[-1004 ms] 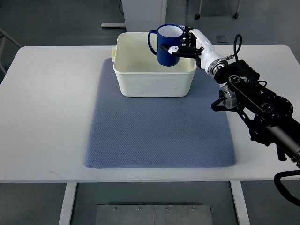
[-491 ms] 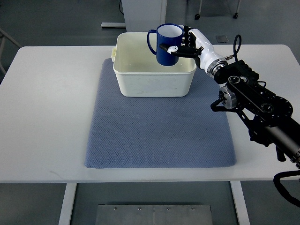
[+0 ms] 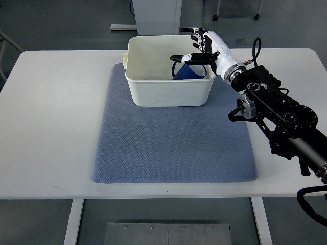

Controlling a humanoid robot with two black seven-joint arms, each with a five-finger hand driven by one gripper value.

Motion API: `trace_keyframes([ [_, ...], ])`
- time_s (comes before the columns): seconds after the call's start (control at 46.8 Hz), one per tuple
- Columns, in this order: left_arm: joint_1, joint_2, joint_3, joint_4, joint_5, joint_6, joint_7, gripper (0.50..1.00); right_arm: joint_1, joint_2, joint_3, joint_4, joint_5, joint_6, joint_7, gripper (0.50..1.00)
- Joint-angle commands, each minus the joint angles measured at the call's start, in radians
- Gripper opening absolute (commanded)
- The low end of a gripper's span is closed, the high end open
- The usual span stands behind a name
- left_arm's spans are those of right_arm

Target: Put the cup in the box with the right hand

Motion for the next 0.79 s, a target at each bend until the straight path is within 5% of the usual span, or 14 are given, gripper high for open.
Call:
trace_keyframes([
  [0.0, 0.0, 0.0, -0.001, 0.0, 0.0, 0.0, 0.0, 1.0, 0.003, 0.0, 0.0, 0.002, 0.0, 0.0, 0.0, 0.989],
  [0.769, 0.0, 0.0, -0.001, 0.0, 0.0, 0.0, 0.0, 1.0, -0.146, -0.086, 0.299, 0.054, 0.06, 0.07, -0.092, 0.989],
])
